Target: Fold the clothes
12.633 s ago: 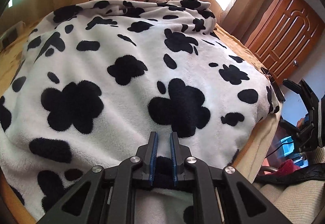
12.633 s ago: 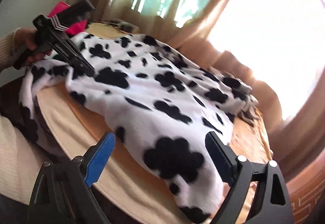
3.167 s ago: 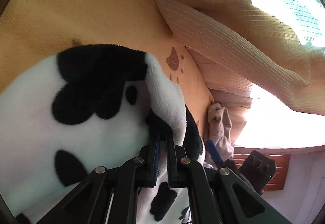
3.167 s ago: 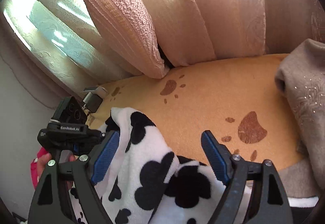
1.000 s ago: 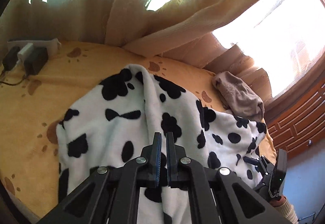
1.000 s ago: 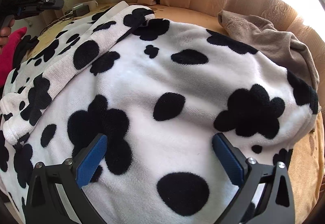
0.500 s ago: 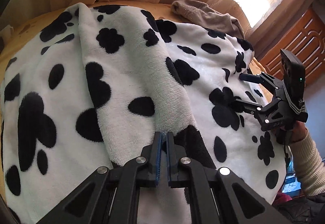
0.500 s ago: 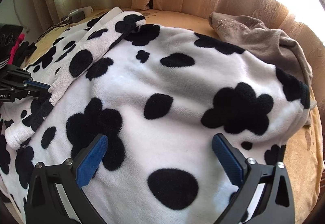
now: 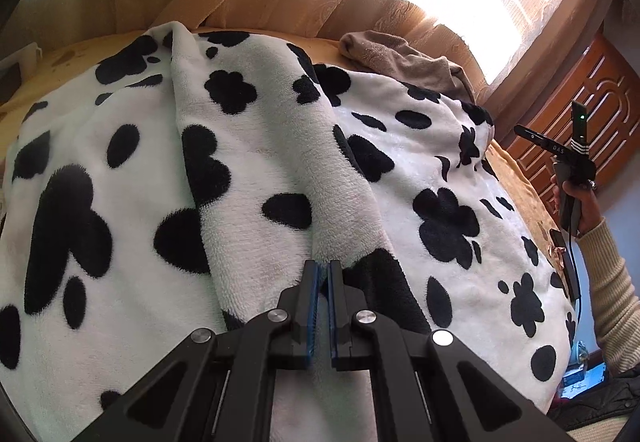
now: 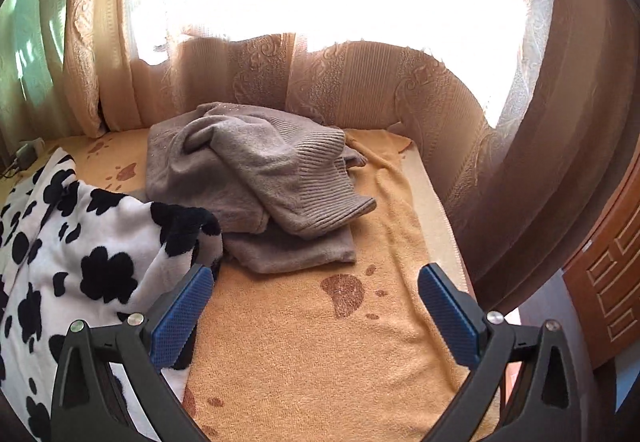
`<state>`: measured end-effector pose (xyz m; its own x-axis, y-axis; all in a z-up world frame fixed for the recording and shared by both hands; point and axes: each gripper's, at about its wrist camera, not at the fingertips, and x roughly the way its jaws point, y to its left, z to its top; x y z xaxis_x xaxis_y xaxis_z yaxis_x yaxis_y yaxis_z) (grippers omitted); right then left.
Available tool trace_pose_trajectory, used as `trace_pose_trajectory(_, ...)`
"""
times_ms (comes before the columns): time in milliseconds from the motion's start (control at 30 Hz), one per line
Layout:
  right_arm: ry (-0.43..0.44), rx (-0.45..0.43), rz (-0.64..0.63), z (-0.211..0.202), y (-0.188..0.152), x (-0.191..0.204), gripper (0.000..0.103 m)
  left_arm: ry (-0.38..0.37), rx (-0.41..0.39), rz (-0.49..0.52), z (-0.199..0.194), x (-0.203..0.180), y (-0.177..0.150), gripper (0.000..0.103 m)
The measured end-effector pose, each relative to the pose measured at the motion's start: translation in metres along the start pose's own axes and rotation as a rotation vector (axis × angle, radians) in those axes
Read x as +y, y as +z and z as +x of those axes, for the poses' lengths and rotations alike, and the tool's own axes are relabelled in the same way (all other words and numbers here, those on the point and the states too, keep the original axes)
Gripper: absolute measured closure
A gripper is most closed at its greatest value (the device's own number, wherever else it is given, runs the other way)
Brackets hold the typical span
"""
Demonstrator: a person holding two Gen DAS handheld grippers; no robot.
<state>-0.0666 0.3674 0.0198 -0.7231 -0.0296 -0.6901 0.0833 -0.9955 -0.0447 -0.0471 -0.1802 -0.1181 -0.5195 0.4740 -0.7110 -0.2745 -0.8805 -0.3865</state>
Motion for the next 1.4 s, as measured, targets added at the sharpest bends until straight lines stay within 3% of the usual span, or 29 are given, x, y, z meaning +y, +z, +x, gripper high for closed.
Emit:
trace_pose_trajectory(133, 0.01, 0.07, -0.079, 0.026, -0.006, 0.009, 0.0, -0.082, -0.021, -0.097, -0.001, 0.016, -0.002, 0.098)
trace_pose_trajectory(233, 0.019, 0.049, -0.121, 0.027, 0.0, 0.019, 0.0, -0.129, -0.025, -0.152, 0.0, 0.024, -0.003, 0.098)
trace_pose_trajectory(367, 0.213, -0.044, -0.069, 0.004, 0.025, 0.033, 0.0, -0.116, -0.002, -0.163, 0.0, 0.021, 0.0, 0.098)
trace_pose_trajectory(433, 0.349, -0.042, -0.098, -0.001, 0.037, 0.051, 0.0, -0.072, 0.049, -0.155, 0.0, 0.014, 0.014, 0.098)
trace_pose_trajectory(500, 0.43, -0.013, -0.15, 0.001, 0.043, 0.071, 0.0, -0.022, 0.009, -0.116, -0.014, 0.013, 0.042, 0.098)
trace_pose_trajectory(600, 0.382, 0.03, -0.194, 0.014, 0.038, 0.088, 0.0, 0.061, -0.074, -0.058, -0.04, 0.018, 0.088, 0.098)
trace_pose_trajectory(667, 0.35, 0.058, -0.193, 0.024, 0.034, 0.092, 0.0, 0.107, -0.125, -0.051, -0.056, 0.042, 0.121, 0.098)
trace_pose_trajectory(867, 0.407, 0.137, 0.045, 0.052, 0.016, 0.05, 0.0, 0.152, -0.079, -0.217, -0.047, 0.154, 0.174, 0.098)
trace_pose_trajectory(1033, 0.446, 0.161, 0.116, 0.055, 0.016, 0.039, 0.0, 0.009, -0.035, -0.209, -0.02, 0.19, 0.182, 0.098)
trace_pose_trajectory(1167, 0.472, 0.157, 0.13, 0.055, 0.019, 0.038, 0.0, 0.058, 0.03, -0.154, 0.005, 0.205, 0.191, 0.098)
trace_pose_trajectory(1400, 0.447, 0.195, 0.146, 0.069, 0.015, 0.042, 0.0, -0.018, 0.067, -0.13, 0.032, 0.212, 0.197, 0.098)
